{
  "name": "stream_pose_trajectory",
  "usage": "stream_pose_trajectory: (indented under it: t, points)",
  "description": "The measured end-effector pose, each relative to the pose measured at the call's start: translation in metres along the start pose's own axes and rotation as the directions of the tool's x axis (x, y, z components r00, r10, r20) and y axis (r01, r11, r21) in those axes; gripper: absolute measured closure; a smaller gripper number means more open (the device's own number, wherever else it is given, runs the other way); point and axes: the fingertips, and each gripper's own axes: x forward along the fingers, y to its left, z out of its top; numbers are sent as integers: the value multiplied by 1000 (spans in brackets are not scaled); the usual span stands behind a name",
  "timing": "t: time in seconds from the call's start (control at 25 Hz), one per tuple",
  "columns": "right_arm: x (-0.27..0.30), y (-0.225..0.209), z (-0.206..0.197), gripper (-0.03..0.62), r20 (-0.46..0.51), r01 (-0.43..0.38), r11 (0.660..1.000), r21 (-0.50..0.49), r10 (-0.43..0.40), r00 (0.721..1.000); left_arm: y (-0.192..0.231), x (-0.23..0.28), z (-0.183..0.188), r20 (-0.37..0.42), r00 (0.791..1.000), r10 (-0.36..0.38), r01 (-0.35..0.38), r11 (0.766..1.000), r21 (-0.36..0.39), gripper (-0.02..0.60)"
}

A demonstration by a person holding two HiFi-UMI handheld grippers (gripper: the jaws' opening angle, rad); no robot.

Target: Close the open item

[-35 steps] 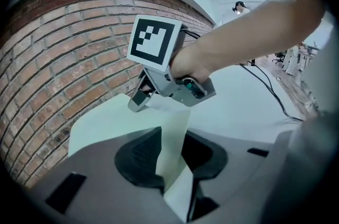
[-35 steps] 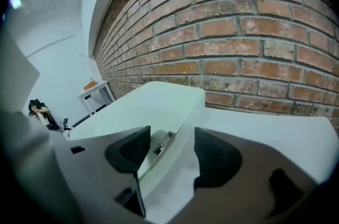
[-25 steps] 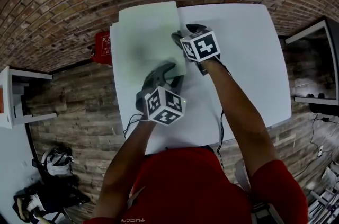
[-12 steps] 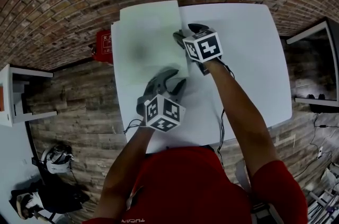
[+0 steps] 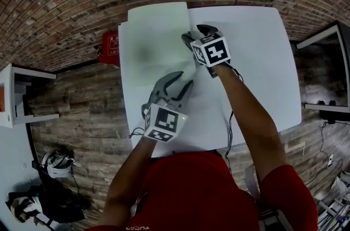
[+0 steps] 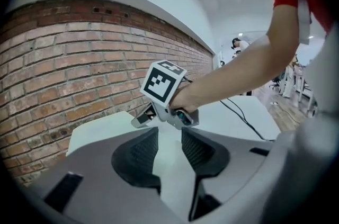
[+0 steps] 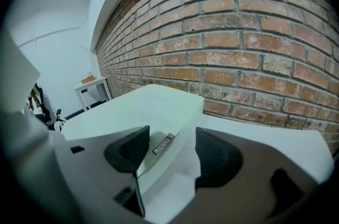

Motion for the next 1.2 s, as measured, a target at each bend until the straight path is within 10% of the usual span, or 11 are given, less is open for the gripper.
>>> stream_pose_trajectory:
  t: [0.64, 1.2]
  points:
    - [-62, 32, 39, 345, 171, -74, 992, -100, 90, 981, 69, -53, 26, 112, 978, 175, -162, 980, -117, 465]
    - [-180, 95, 103, 415, 435, -81, 981, -178, 152, 887, 88, -122, 90, 306, 914, 264, -236, 963, -126, 506]
